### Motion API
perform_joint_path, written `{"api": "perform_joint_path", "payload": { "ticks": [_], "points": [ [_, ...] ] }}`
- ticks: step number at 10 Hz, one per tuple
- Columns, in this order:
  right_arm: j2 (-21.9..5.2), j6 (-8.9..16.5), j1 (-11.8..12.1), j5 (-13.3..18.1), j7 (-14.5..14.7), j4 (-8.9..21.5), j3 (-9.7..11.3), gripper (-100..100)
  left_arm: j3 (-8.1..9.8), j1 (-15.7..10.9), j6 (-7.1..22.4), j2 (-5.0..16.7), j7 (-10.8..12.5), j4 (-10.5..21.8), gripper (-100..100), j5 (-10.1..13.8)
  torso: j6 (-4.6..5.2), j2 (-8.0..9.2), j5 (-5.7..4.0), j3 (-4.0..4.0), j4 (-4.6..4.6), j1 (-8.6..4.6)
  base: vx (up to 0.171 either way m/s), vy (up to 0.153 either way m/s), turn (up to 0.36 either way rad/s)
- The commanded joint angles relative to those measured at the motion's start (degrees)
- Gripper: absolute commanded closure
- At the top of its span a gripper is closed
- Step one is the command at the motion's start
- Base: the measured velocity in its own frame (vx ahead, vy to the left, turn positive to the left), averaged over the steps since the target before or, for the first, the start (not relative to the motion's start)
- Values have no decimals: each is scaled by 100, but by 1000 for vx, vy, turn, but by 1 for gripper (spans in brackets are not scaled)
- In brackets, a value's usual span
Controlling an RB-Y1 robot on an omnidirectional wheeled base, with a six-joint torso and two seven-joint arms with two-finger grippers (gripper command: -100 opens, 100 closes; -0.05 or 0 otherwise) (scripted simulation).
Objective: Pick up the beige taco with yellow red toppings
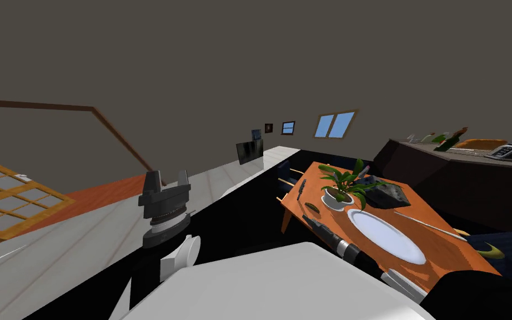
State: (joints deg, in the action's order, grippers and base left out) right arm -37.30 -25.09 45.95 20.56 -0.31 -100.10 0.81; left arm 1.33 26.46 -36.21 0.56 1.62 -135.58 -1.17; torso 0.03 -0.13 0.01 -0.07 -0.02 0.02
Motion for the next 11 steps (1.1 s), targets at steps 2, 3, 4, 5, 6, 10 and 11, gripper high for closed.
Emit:
{"api": "perform_joint_path", "payload": {
  "ticks": [2, 3, 4, 5, 6, 10, 11],
  "points": [
    [-245, -57, 37, 259, 41, 403, -8, -100, 0, 0, 0, 0, 0, 0, 0, 0, 0, 6, 0, 3, 1, -1, 50, 11, 88],
    [-444, -61, 105, 431, 83, 639, 2, -100, -1, -1, 0, 0, 0, 0, 0, 0, -5, -4, 1, -2, 0, 1, 138, 8, 301],
    [-446, -61, 105, 496, 83, 789, 2, -100, 0, 0, 0, 0, 0, 0, 0, 0, -5, -25, 1, -14, -5, -3, 110, 1, 94],
    [-648, -62, 168, 721, 127, 977, 20, -100, 0, 1, 0, 0, 0, 0, 0, 0, 1, -21, 0, -13, -5, -1, 95, 7, 158],
    [-648, -62, 168, 729, 127, 1035, 20, -100, 0, 0, 0, 0, 0, 0, 0, 0, -4, -19, 1, -11, -4, 0, 69, -1, 91],
    [-1033, -58, 271, 1175, 221, 1530, 83, -100, 0, 0, 0, 0, 0, 0, 0, 0, 0, -3, -1, -2, 0, -4, 59, -9, 102],
    [-1033, -58, 271, 1175, 221, 1600, 83, -100, 0, 0, 0, 0, 0, 0, 0, 0, -3, -12, 0, -7, -2, -5, 88, -31, 95]
  ]
}}
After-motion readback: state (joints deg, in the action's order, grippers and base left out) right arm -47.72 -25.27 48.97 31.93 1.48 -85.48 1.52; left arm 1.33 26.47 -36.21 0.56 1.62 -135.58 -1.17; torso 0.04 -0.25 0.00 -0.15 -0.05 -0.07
